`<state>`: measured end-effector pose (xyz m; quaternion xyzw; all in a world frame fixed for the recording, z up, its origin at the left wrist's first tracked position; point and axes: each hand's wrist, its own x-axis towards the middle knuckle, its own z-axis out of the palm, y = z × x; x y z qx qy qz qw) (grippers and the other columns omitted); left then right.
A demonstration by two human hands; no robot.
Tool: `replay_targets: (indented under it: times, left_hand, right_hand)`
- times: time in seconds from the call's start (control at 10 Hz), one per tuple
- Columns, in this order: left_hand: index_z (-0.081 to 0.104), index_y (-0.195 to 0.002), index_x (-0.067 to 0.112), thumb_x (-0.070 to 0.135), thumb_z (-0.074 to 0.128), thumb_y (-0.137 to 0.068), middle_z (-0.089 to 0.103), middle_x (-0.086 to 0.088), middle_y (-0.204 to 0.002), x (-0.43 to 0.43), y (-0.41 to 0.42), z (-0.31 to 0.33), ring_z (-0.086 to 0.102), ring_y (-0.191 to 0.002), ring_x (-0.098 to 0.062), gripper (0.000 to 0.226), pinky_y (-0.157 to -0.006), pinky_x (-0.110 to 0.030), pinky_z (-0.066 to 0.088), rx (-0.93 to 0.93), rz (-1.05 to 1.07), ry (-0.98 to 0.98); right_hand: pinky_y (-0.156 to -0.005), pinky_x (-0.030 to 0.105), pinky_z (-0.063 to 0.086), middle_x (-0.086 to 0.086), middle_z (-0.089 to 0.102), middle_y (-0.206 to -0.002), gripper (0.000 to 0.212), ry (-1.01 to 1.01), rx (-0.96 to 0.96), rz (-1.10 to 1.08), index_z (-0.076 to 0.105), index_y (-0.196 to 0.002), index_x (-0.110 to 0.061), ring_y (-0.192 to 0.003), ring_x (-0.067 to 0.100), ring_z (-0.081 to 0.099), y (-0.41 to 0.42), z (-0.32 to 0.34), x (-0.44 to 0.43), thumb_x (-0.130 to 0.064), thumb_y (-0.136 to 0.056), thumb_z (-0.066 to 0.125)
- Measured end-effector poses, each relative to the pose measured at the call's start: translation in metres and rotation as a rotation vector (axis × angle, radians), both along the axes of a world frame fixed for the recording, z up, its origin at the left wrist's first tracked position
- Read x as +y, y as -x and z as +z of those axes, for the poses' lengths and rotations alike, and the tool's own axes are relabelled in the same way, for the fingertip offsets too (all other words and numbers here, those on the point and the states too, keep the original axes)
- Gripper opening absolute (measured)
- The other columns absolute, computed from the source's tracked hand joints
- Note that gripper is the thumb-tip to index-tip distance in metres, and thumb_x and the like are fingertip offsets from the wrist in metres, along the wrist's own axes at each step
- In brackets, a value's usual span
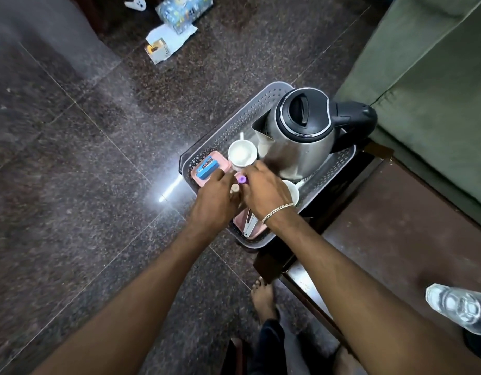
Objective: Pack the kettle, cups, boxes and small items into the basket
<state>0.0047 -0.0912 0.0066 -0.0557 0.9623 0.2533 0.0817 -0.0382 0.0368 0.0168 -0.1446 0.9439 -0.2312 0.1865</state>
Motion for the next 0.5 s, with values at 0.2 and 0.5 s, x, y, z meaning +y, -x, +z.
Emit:
replay_targets:
  times: [0.2,0.5]
  left_hand:
    - [0.067,-0.117,0.007,0.023,0.067,-0.085,0.061,-0.013,-0.125,-0.006,-0.005,0.002,0.067,-0.101,-0.038,0.036,-0.080,-0.044,0.055,-0.032,0.032,0.024]
    - [0.063,-0.119,0.008,0.014,0.072,-0.084,0.057,-0.010,-0.116,0.012,-0.019,0.017,0.064,-0.086,-0.031,0.037,-0.075,-0.041,0.055,0.192,-0.021,-0.091]
  right_hand:
    - [-0.084,0.049,0.054,0.009,0.052,-0.129,0.042,0.047,-0.005,0.034,0.054,-0.131,-0.011,-0.109,0.039,0.061,-0.004,-0.002,0.003,-0.014,-0.089,0.062]
    - [-0.084,0.043,0.055,0.008,0.058,-0.112,0.033,0.192,0.190,-0.105,0.063,-0.118,-0.013,-0.102,0.032,0.062,-0.033,-0.002,0.044,-0.025,-0.088,0.068]
